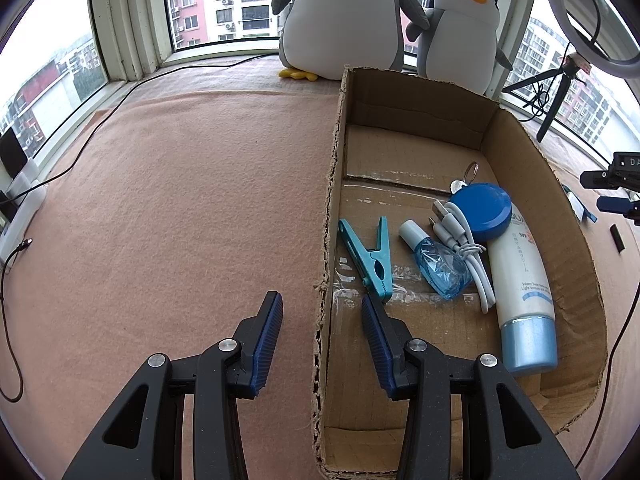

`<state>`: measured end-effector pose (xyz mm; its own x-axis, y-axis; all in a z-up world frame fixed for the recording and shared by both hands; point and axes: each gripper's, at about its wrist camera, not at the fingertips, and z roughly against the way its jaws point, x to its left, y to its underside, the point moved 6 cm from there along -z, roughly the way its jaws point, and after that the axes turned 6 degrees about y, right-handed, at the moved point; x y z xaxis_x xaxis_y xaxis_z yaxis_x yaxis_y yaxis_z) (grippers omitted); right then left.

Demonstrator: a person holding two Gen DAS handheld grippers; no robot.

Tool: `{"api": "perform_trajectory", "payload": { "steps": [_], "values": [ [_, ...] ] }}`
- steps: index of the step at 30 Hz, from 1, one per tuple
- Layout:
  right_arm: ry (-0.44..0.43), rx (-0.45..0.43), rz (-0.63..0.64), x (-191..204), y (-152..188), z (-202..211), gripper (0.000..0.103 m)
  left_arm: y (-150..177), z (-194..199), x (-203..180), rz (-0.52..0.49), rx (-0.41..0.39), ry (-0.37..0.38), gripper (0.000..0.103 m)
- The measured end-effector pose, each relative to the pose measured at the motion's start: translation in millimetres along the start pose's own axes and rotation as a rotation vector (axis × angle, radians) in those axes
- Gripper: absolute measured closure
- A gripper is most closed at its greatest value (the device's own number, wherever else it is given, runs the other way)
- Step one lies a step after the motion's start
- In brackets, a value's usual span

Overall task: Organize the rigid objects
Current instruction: 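Move the right tool to the white charger and close on it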

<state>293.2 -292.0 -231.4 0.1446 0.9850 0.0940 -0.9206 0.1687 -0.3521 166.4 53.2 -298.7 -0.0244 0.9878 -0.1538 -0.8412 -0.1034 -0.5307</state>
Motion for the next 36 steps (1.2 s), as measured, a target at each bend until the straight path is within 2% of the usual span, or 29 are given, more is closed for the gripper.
{"api": "perform_trajectory", "payload": {
  "steps": [16, 28, 36],
  "values": [
    [0.004, 0.087, -0.088, -16.6, -3.4, -42.2, 0.049, -1.5, 0.3, -0.2, -0.001, 0.0, 0.001, 0.057],
    [0.055, 0.119, -0.01, -14.5, 1.0, -54.8, 0.049, -1.3, -0.9, -0.7, -0.002, -0.001, 0.003, 0.057],
    [0.059, 0.127, 0.012, -30.1, 4.2, -51.3, 0.049, -1.3, -0.9, -0.6, -0.002, -0.001, 0.003, 0.057]
  ]
}}
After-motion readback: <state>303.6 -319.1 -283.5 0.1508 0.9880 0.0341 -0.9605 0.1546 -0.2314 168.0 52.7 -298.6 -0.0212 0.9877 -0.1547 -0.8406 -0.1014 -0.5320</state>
